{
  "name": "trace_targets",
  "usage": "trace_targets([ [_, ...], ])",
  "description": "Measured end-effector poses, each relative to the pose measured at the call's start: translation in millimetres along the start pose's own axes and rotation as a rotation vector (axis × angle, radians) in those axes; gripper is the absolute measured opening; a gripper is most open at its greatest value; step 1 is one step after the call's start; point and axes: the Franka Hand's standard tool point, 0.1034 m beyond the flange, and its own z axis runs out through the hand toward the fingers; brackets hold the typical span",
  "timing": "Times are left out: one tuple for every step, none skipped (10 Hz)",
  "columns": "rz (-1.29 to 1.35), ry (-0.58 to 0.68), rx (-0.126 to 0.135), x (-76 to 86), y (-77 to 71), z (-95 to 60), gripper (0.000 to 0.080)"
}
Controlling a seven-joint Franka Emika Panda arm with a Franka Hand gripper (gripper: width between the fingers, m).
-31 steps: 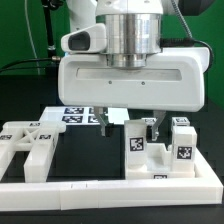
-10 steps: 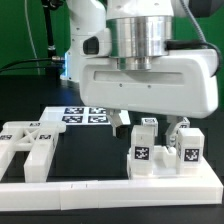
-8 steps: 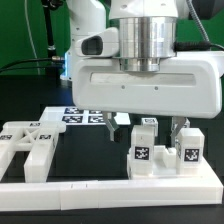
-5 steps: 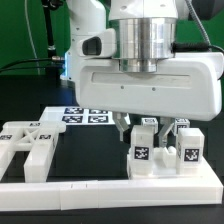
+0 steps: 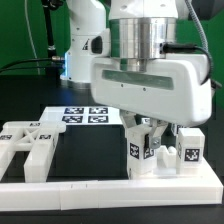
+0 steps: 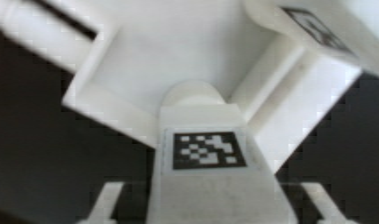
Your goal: Assemble chair
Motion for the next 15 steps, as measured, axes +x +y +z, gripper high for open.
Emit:
trace_targets([
  [0.206,-0.008,0.003,-1.9,0.1,1.9,0.0285],
  [0.366,-0.018,0.011,-2.9,-1.0,2.5,0.0285],
  [0.36,-0.018,0.011,-2.9,-1.0,2.5,0.0285],
  [0.342,-0.018,0.011,-2.9,-1.0,2.5,0.0285],
  [0.29,-0.016,0.011,-3.1,-1.1,2.5,0.0285],
  [0.016,-0.002,0.008,-2.7,-2.7,1.7,0.0358],
  [-0.253,-0.009,0.01,1.6,-3.3,2.9,0.0538],
  [-0.333,-0.025,0.003,-0.6,-1.3,5.1,0.0614],
  [-0.406,-0.019,0.004,0.1,-1.7,4.9,0.0614],
  [-0.487,-0.018,0.004,0.9,-1.6,4.9,0.0642],
  [-0.565,-0.018,0.005,1.3,-1.5,4.9,0.0648],
  [-0.812,-0.005,-0.007,4.3,-1.5,5.3,0.0648],
  [-1.036,-0.005,-0.011,7.4,-1.9,7.4,0.0649],
  [-0.966,-0.005,-0.01,7.0,-2.0,7.4,0.0649],
  [-0.95,-0.005,-0.011,7.2,-1.8,7.5,0.0649],
])
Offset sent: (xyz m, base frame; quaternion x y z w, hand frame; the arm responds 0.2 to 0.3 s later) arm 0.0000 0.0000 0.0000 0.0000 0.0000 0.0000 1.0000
